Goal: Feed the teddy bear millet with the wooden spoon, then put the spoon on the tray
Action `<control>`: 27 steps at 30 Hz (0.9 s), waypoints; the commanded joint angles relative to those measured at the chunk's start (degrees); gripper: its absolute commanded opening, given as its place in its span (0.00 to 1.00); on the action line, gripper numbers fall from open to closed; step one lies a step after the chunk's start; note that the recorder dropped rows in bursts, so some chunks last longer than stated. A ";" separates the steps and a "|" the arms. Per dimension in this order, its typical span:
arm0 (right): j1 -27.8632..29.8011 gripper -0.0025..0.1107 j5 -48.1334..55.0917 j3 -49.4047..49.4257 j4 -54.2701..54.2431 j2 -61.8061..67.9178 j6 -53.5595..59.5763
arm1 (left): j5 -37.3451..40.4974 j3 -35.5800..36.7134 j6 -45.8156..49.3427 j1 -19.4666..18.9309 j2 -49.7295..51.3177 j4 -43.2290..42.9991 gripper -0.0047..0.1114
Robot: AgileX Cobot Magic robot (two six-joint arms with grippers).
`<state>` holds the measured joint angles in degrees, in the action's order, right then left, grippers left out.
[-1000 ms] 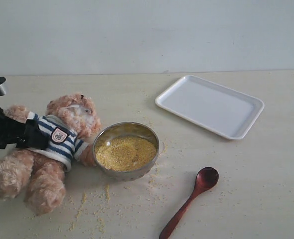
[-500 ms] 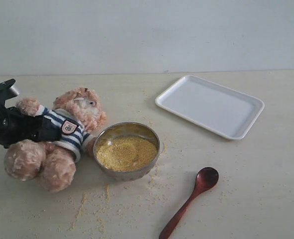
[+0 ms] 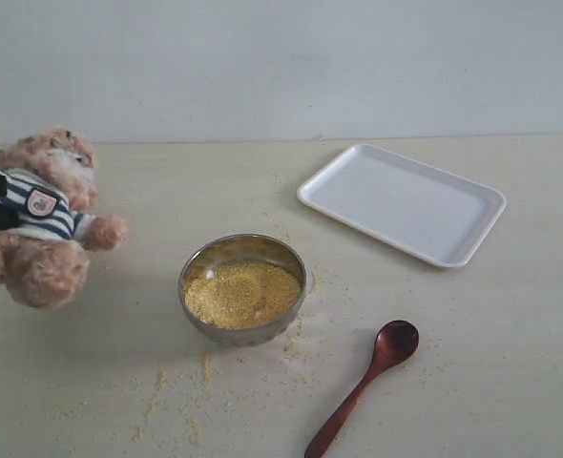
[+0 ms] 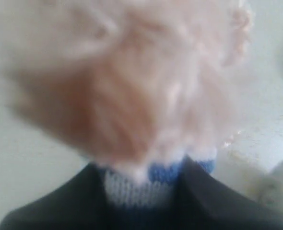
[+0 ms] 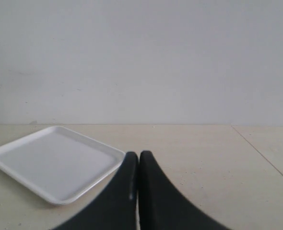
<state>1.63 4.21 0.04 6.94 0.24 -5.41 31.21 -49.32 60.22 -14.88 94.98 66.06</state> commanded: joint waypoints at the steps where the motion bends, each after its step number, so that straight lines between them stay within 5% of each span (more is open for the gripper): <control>1: 0.04 0.02 -0.57 -0.04 0.21 -0.24 -0.08 | 14.60 1.27 1.31 -2.06 -7.84 1.01 0.08; 8: 0.04 0.02 -0.57 -0.04 0.21 -0.24 -0.08 | 16.81 14.96 1.39 -1.95 -20.04 16.77 0.08; 14: 0.04 0.02 -0.87 -0.04 0.94 -0.24 1.90 | 15.70 24.32 17.15 -1.95 -22.27 33.88 0.08; 16: 0.04 0.02 -7.92 -0.04 -0.91 -0.24 -0.85 | 17.23 25.06 17.25 -1.95 -22.27 33.88 0.08; 21: 0.04 0.02 -22.32 -0.04 -15.77 -0.24 -34.00 | 18.08 24.36 16.82 -1.95 -22.27 33.88 0.08; 27: 0.04 0.02 -30.90 -0.04 -21.61 -0.24 -27.59 | 18.08 24.36 16.82 -1.95 -22.27 33.88 0.08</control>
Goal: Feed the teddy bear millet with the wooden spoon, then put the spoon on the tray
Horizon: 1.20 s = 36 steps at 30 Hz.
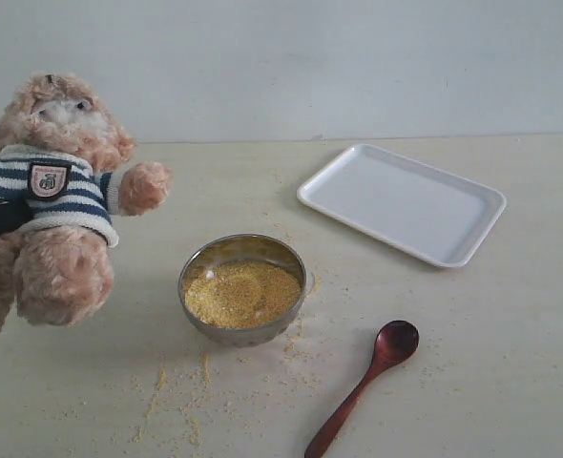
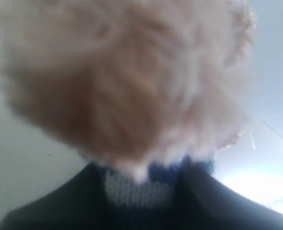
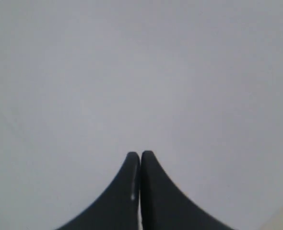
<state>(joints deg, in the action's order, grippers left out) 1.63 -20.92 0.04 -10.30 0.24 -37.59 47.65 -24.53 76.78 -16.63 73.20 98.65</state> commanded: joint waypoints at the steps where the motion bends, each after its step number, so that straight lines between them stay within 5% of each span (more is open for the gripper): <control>1: 0.04 0.02 -7.35 -0.04 -6.11 -0.24 6.24 | 1.64 -0.43 0.26 -0.21 -0.48 1.29 0.08; 7: 0.04 0.02 -29.00 -1.56 -14.91 -0.24 -2.80 | 1.79 -0.43 0.26 -0.21 -0.48 1.29 0.08; 11: 0.04 0.02 -26.05 -14.56 -10.49 -0.24 -8.82 | 1.67 -0.43 0.26 -0.21 -0.48 1.29 0.08; 14: 0.04 0.02 -15.88 -28.39 5.72 6.33 -0.91 | -0.83 -0.43 1.23 -0.21 -0.48 1.29 0.08; 16: 0.04 0.02 -8.88 -37.59 27.47 14.36 7.61 | -3.78 -0.43 1.23 -0.21 -0.48 1.29 0.08; 19: 0.04 0.02 -0.85 -46.91 54.35 28.41 8.30 | -5.93 -0.43 1.23 -0.21 -0.48 1.29 0.08; 21: 0.04 0.02 9.58 -50.01 61.63 36.14 7.90 | -5.81 -0.43 1.23 -0.21 -0.48 1.29 0.08; 28: -0.18 0.02 51.54 -53.97 43.97 57.83 -3.82 | -5.53 -0.43 1.23 -0.21 -0.48 1.29 0.08; 34: -7.02 0.02 57.66 -53.83 12.36 61.91 30.84 | -5.53 -0.43 1.23 -0.21 -0.48 1.29 0.08; 36: -10.58 0.02 58.75 -53.65 4.90 61.62 33.14 | -5.53 -0.43 1.23 -0.21 -0.48 1.29 0.08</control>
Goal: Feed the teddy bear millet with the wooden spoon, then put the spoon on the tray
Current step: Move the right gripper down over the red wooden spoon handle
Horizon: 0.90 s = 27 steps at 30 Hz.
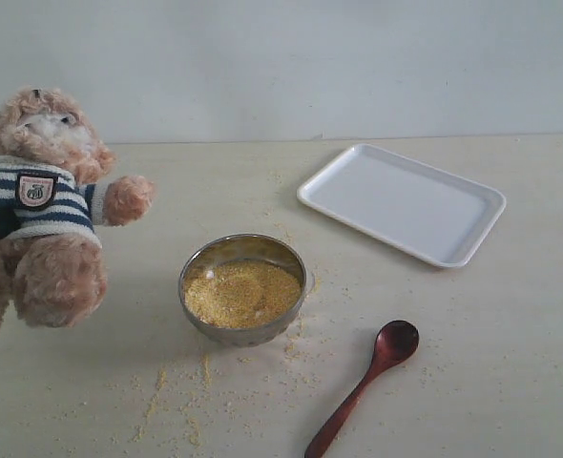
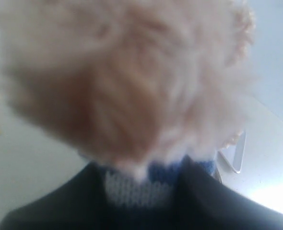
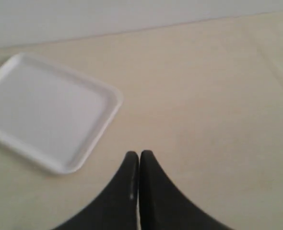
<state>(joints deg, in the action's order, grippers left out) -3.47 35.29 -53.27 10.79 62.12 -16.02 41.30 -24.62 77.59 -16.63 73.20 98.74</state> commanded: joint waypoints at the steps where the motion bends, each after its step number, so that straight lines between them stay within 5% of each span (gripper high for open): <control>1: -7.81 0.02 1.12 0.58 -19.35 -0.26 11.23 | 0.82 -0.34 0.42 -0.21 -0.48 1.20 0.08; 5: -20.35 0.02 -12.50 8.26 -23.90 -0.97 6.07 | 0.82 -0.34 0.17 -0.21 -0.48 1.20 0.08; 10: -34.48 0.02 -29.38 19.71 -11.65 3.42 -12.32 | 0.82 -0.34 0.17 -0.21 -0.48 1.20 0.08; 24: -37.23 0.02 -28.45 21.90 -10.28 19.25 -14.88 | 0.82 -0.34 -0.22 -0.21 1.54 1.20 0.08; 27: -37.23 0.10 -28.94 21.90 -10.28 19.25 -13.53 | 0.82 -0.34 -0.22 -0.21 1.54 1.20 0.08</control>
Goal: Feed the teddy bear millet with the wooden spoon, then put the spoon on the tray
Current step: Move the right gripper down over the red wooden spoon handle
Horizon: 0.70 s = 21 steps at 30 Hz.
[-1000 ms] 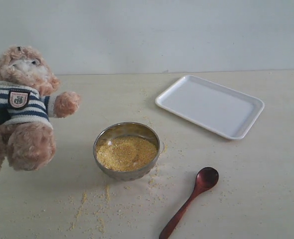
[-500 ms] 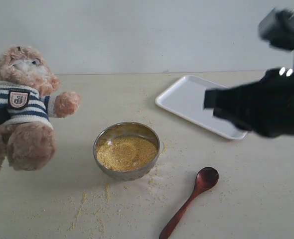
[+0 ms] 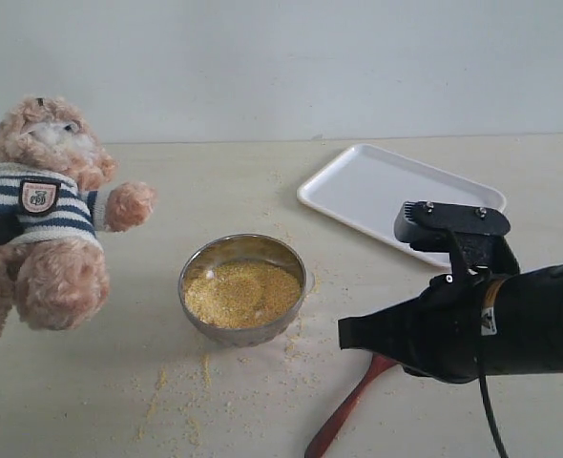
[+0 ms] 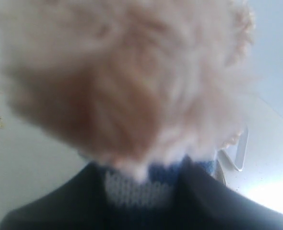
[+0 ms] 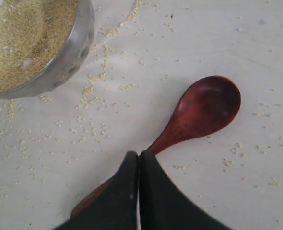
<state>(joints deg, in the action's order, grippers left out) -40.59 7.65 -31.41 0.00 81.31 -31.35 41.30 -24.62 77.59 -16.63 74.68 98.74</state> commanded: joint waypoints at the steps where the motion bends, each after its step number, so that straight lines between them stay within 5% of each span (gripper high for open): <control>1: -0.11 0.16 -1.30 0.04 0.51 0.06 2.27 | 0.82 -0.34 -0.22 -0.21 0.06 1.20 0.08; 5: -0.11 0.48 -1.30 0.04 0.51 0.06 4.05 | 0.82 -0.34 -0.22 -0.21 0.06 1.20 0.08; 7: -0.41 0.55 -1.30 0.04 0.51 0.06 4.28 | 0.82 -0.34 -0.22 -0.21 0.06 1.20 0.08; 13: -5.73 0.55 -3.24 -3.20 0.74 2.58 4.28 | 0.70 -0.34 0.01 -0.21 0.06 1.20 0.08; 18: -2.28 0.55 19.40 -15.63 2.47 10.16 4.62 | 1.45 -0.34 0.01 -0.21 0.06 1.20 0.08; 21: -2.40 0.55 22.38 -18.23 10.42 9.83 2.86 | 2.71 -0.34 0.01 -0.21 0.06 1.20 0.08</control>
<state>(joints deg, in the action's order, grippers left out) -43.40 25.52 -47.19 4.53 91.37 -27.24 41.70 -24.62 77.59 -16.63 74.68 98.74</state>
